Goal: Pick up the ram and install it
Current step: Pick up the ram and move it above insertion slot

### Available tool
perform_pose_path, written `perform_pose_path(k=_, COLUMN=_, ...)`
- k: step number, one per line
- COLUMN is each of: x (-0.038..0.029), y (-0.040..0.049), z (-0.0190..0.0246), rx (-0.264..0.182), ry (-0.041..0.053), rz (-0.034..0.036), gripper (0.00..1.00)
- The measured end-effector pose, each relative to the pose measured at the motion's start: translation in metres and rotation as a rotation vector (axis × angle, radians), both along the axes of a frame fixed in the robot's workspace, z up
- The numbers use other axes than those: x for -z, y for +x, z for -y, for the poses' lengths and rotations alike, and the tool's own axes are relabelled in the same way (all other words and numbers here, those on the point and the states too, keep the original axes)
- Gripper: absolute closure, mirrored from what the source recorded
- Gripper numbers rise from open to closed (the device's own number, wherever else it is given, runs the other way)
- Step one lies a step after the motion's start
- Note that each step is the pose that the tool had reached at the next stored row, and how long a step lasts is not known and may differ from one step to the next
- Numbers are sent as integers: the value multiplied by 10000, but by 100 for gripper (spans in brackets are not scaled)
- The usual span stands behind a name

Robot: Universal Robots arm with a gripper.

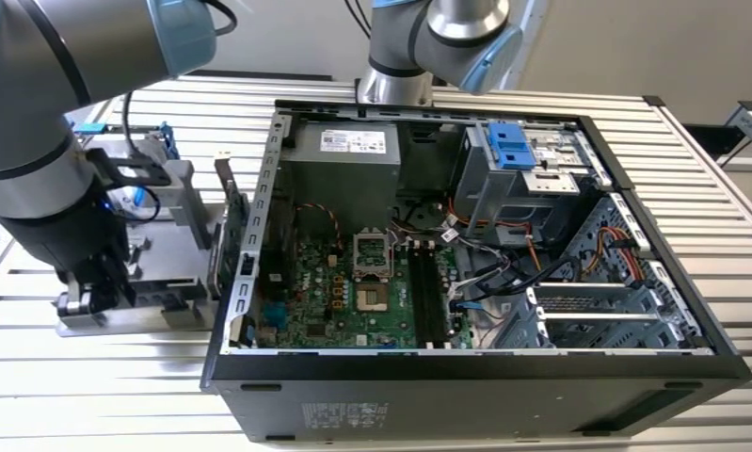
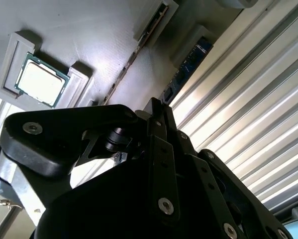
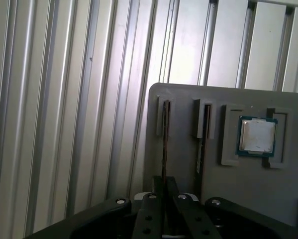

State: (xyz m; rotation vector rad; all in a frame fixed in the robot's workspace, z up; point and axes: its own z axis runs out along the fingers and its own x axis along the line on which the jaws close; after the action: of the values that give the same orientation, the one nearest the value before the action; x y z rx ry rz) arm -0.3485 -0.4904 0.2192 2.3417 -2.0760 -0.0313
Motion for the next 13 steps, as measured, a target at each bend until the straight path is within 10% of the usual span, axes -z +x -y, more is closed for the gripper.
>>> perform_pose_path(k=13, x=-110, y=1, z=0, rx=-1, ry=1, rz=1, gripper=100)
